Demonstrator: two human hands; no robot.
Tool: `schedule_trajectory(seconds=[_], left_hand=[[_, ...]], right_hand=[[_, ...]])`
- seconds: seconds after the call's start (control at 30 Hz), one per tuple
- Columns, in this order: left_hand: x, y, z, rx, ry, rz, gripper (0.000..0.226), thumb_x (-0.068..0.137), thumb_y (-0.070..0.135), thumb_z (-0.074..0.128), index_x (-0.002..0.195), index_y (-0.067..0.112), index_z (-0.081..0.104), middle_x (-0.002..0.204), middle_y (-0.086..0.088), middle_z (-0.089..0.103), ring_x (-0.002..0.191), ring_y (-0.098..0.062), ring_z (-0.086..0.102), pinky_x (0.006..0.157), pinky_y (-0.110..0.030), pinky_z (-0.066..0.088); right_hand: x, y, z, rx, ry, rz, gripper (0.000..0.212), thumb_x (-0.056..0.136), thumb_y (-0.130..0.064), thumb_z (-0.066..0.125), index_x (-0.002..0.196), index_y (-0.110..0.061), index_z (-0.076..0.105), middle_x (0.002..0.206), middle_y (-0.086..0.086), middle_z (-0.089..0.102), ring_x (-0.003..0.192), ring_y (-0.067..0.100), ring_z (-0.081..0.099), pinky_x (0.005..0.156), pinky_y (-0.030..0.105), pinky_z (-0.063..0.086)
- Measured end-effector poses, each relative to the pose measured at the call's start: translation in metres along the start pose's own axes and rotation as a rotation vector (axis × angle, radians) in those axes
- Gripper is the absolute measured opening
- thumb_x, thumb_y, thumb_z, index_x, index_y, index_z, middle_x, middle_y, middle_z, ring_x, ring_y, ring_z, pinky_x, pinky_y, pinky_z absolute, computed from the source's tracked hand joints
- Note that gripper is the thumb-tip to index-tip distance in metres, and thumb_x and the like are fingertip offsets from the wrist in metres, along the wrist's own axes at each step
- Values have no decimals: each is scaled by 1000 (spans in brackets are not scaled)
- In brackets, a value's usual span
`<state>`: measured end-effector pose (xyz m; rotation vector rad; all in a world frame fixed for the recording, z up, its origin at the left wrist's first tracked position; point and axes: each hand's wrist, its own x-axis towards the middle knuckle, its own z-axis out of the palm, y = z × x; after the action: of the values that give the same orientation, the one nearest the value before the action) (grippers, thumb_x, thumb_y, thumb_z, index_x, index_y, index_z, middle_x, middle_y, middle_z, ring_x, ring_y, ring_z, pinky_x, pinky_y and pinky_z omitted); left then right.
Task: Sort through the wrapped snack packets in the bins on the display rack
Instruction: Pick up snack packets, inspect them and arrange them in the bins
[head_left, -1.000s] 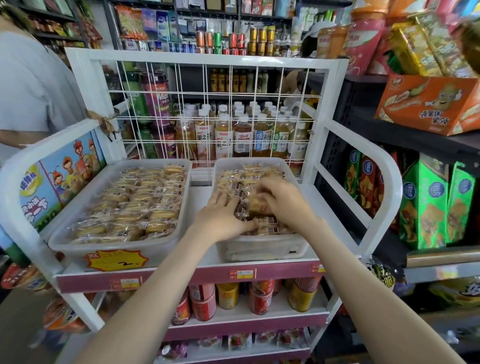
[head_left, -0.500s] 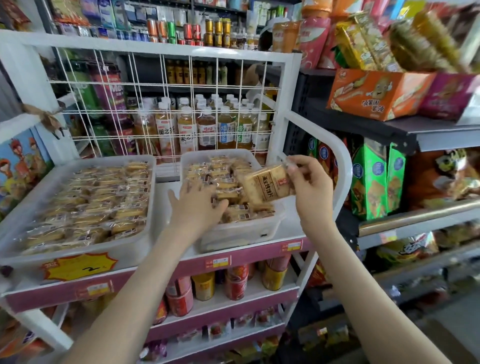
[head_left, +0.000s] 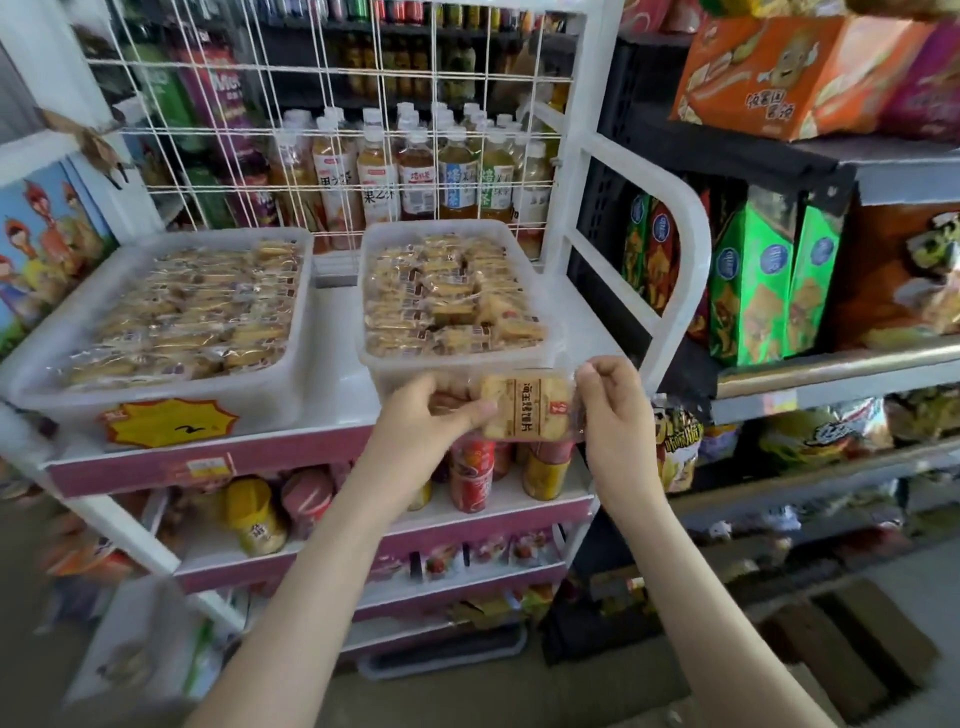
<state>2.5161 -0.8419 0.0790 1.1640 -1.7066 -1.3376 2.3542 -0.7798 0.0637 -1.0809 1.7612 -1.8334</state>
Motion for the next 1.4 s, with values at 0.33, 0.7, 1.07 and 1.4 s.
schedule_trajectory(seconds=[0.33,0.7,1.07,1.4], left_hand=[[-15,-22,-26,-58,32,-114,15,93,8,61,78,12,59,83,-8,66,78,-21,69,80,-37,58],[-23,-20,-33,54,84,-30,20,99,12,51,80,14,47,81,-8,58,69,-18,57,68,-41,57],[-23,-5,-35,411,235,163,7,100,18,48,93,18,50,90,0,66,82,-19,61,73,-40,50],[-19,-3,-36,92,161,228,15,102,12,42,87,9,44,75,-10,55,65,-16,51,68,-35,43]], right_hand=[[-15,26,26,-232,-83,-102,11,102,-20,41,94,-18,48,59,-3,55,48,6,48,48,26,38],[-7,7,30,-25,-283,80,22,101,-27,43,80,-27,51,60,-4,47,54,12,42,47,25,34],[2,-3,8,180,-621,5,11,97,-14,51,104,-22,50,70,-6,58,65,8,57,59,21,47],[13,4,-2,381,-727,24,50,81,-4,66,125,-22,51,86,0,58,87,17,58,84,29,51]])
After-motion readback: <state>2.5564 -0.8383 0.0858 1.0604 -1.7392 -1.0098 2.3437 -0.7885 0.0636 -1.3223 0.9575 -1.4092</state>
